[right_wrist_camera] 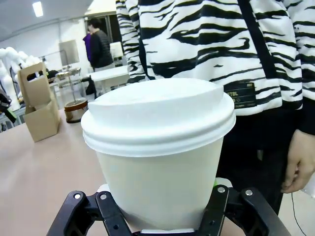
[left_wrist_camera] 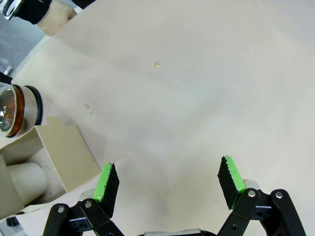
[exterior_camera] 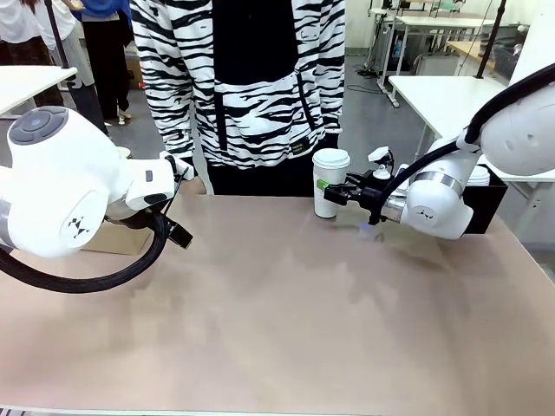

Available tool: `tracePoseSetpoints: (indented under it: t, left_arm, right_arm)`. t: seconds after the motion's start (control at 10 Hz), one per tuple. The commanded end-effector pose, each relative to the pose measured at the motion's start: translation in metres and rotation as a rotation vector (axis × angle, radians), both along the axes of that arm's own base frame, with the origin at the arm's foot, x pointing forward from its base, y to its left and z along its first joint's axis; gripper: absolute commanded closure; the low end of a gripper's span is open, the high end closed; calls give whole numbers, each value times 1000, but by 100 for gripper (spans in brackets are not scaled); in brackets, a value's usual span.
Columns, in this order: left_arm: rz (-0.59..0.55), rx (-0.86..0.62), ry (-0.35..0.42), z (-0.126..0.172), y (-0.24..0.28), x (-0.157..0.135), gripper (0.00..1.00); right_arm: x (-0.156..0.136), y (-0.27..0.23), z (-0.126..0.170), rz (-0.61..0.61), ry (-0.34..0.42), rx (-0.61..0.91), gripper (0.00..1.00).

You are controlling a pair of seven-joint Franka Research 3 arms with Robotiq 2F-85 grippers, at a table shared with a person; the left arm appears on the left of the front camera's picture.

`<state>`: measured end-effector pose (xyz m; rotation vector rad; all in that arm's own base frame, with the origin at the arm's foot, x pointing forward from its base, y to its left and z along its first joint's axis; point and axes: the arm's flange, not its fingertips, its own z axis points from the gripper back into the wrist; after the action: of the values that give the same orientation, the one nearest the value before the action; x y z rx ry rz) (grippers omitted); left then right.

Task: Pour a drink into a cup and package it in a carrier.
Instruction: When a person places the Paper Cup Lid on the 600 ml Paper Cup , lift the 600 ml Paper Cup.

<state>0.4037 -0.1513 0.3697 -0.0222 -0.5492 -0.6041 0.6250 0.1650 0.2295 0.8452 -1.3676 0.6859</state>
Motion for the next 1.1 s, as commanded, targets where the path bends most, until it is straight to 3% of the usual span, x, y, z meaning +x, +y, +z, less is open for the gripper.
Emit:
tracePoseSetpoints:
  t: [0.0, 1.0]
  left_arm:
    - [-1, -2, 0, 0, 0, 0, 0]
    - [-1, -2, 0, 0, 0, 0, 0]
  right_arm:
    - [2, 3, 7, -4, -8, 7, 40]
    - [0, 0, 0, 0, 0, 0, 41]
